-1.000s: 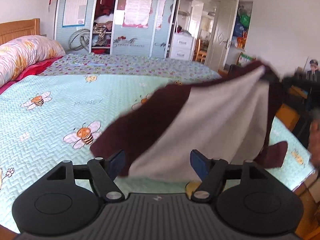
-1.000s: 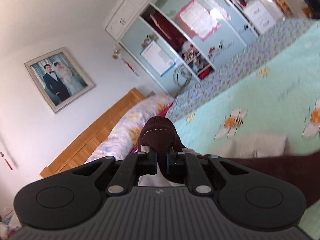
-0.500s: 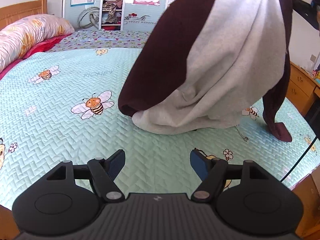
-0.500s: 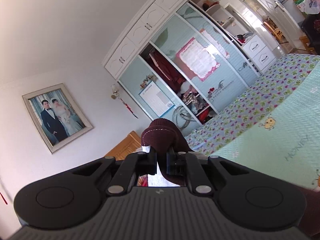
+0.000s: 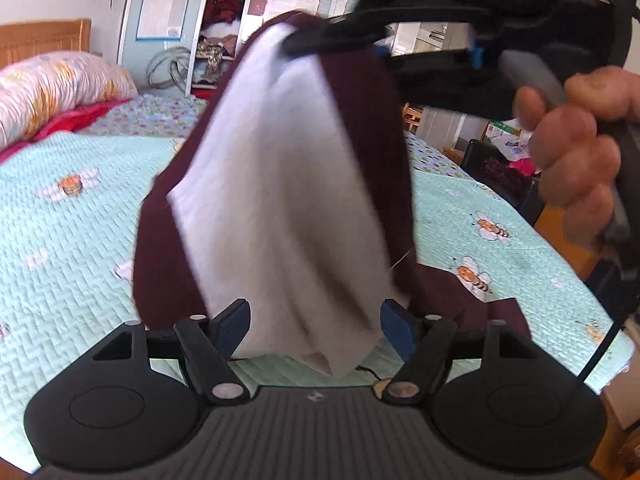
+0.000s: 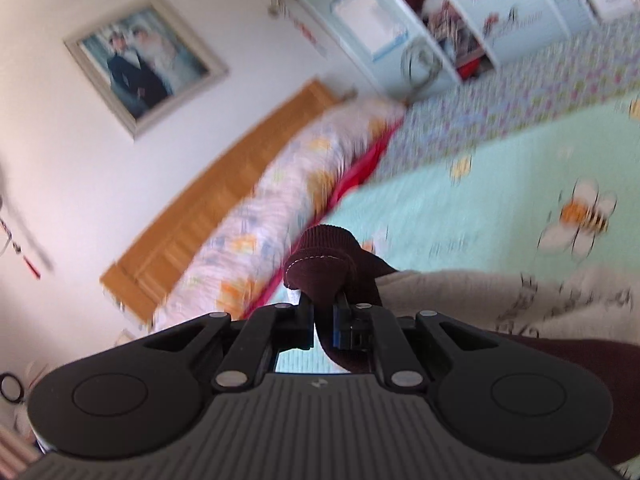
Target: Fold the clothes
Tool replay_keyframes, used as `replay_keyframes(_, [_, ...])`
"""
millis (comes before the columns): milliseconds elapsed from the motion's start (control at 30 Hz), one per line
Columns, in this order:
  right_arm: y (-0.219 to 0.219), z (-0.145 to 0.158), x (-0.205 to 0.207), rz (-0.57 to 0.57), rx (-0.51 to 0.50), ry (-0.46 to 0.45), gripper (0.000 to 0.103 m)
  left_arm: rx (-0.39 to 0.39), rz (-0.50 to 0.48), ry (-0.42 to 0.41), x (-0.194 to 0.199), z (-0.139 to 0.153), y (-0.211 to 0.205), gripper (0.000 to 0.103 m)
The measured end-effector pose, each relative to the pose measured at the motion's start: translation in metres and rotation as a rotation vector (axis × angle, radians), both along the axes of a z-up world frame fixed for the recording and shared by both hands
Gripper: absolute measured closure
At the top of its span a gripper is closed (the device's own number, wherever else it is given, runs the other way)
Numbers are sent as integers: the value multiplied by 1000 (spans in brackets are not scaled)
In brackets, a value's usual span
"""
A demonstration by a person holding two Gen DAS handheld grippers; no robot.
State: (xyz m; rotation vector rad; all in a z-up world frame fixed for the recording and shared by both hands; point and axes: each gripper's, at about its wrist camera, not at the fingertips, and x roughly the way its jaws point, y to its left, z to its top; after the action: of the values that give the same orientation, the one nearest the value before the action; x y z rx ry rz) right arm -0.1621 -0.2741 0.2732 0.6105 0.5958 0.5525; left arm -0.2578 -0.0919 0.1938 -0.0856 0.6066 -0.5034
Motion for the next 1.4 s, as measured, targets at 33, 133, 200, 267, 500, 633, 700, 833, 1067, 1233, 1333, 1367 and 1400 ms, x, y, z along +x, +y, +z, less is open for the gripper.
replay_keyframes(33, [13,-8,-1,48,-17,44,91,-17,10,9,-1,-3,2,28])
replay_keyframes(133, [45,-24,-3,150,-80,140,91,-76,67,33,-3,-7,9,28])
replay_keyframes(200, [61,-32,-7,193,-111,182,91,-118,111,61,-3,-9,12,28])
replay_keyframes(267, [74,-38,-12,231,-136,214,91,-152,122,86,-3,-11,10,28])
replay_keyframes(500, [72,-50,-25,227,-45,312,91,-222,169,79,-3,-11,0,28])
replay_keyframes(633, [67,-54,-30,214,1,343,91,-206,190,59,7,-12,-12,30])
replay_keyframes(700, [66,-55,-33,210,11,350,91,-174,197,25,11,-15,-17,64])
replay_keyframes(833, [59,-56,-39,186,-28,324,89,-140,182,68,18,-25,-13,98])
replay_keyframes(1067, [22,-59,-55,101,-36,210,68,-141,169,139,21,-30,17,98])
replay_keyframes(1233, [-32,-63,-75,-52,-150,56,59,-139,135,132,20,-22,33,98])
replay_keyframes(1333, [-25,-77,-89,-14,-471,-69,47,-98,95,119,12,-25,32,98])
replay_keyframes(1367, [-16,-84,-95,19,-599,-106,46,-83,84,113,10,-27,30,98])
replay_keyframes(1400, [-3,-96,-100,71,-692,-126,46,-77,82,113,11,-28,28,98])
